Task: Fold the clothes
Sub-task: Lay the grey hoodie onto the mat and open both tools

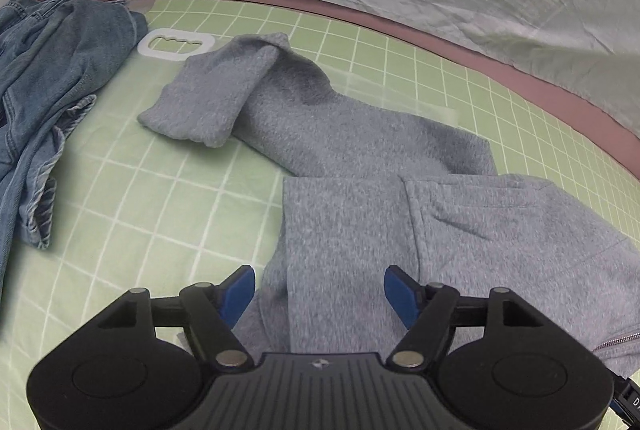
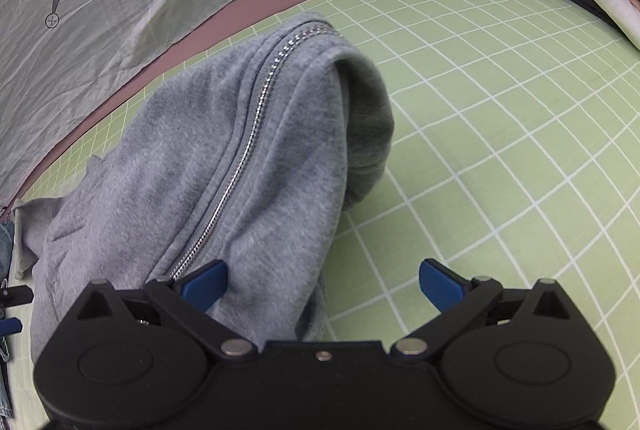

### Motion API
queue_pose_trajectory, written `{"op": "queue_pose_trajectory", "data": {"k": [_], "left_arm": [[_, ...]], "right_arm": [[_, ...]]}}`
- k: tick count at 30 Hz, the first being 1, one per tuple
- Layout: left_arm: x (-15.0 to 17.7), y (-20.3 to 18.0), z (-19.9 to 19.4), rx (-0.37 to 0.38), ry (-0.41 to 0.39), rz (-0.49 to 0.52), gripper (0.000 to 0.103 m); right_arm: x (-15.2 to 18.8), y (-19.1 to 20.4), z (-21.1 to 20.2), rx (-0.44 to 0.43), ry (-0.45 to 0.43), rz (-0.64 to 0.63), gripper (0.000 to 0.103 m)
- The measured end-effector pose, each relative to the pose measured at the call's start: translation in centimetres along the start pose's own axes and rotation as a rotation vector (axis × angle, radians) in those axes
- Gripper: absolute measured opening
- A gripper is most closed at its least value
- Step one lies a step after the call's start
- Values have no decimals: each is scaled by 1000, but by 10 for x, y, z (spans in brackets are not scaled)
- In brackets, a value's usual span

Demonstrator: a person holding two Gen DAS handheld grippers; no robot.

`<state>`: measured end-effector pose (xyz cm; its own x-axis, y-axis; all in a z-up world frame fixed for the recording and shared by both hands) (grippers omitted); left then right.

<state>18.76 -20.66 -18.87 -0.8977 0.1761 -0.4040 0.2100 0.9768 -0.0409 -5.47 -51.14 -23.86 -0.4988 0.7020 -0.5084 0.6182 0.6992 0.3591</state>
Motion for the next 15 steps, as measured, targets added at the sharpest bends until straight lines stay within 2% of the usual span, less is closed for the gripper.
{"op": "queue_pose_trajectory", "data": {"k": [2, 3, 4, 5, 6, 7, 8, 9, 10, 14, 15], "left_arm": [[-4, -5, 9, 1, 8, 9, 71], [-5, -8, 11, 3, 5, 9, 68], [-6, -10, 13, 4, 2, 8, 57], [-7, -12, 14, 1, 4, 8, 50], [-7, -14, 15, -2, 5, 8, 39], [-8, -17, 17, -2, 7, 9, 22], [-7, -19, 18, 7, 12, 8, 12], [-6, -21, 18, 13, 18, 3, 2], [-4, -23, 17, 8, 20, -5, 2], [19, -36, 8, 21, 44, 23, 0], [26, -40, 6, 25, 51, 32, 0]], "right_arm": [[-4, -2, 4, 3, 3, -22, 101], [-6, 0, 5, 2, 4, -40, 97], [-9, 2, 6, -2, 6, -57, 90], [-12, 4, 7, -9, 8, -75, 87], [-16, 7, 8, -19, 11, -94, 80], [-21, 11, 10, -32, 16, -112, 71], [-26, 14, 13, -43, 19, -129, 66], [-33, 18, 16, -50, 19, -149, 57], [-39, 22, 19, -58, 18, -168, 49], [-81, 41, 37, -29, -22, -277, 38], [-98, 45, 42, -15, -46, -292, 30]]}}
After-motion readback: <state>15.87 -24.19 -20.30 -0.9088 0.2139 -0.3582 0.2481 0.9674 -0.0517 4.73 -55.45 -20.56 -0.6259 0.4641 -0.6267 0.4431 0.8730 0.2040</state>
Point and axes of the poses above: each gripper's, at about its wrist camera, not at the fingertips, and z roughly the way its jaws point, y to its left, x to its underside, the point moved 4 cm from there along z, roughly the way its jaws point, and after that the axes turned 7 degrees about -x, right-handed, at the moved point
